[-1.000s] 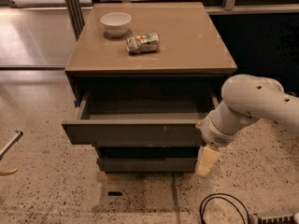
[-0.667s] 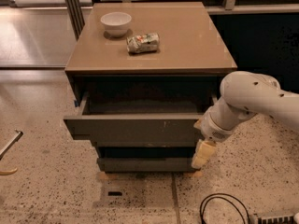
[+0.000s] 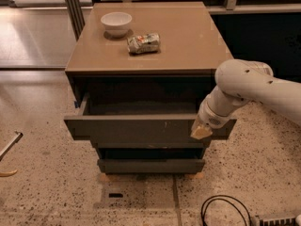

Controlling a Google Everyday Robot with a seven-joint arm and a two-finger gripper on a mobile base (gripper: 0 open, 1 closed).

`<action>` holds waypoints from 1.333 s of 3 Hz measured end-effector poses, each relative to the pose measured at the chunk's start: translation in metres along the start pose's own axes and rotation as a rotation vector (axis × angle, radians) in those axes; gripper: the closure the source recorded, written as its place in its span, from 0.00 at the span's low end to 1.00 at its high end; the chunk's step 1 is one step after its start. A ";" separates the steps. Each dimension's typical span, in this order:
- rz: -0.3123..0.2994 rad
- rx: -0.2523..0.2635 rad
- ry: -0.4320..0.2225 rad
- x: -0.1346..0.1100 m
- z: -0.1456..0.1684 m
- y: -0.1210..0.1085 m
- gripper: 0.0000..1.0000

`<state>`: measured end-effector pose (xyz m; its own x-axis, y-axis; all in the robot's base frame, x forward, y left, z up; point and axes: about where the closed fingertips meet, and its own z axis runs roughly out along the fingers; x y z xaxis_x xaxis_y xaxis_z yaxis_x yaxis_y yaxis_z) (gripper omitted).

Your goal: Close top drawer

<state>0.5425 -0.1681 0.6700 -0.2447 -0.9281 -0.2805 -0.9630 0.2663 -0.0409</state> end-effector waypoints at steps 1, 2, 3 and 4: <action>-0.005 0.013 0.012 -0.013 0.002 -0.025 0.62; -0.009 0.011 0.013 -0.024 0.011 -0.041 0.39; -0.009 0.011 0.013 -0.024 0.011 -0.041 0.15; -0.012 0.019 0.001 -0.036 0.012 -0.055 0.00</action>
Offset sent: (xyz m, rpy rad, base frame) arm 0.0816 0.0252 -0.0067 -0.0172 -0.0108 0.0076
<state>0.6054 -0.1458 0.6710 -0.2331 -0.9315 -0.2792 -0.9636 0.2600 -0.0628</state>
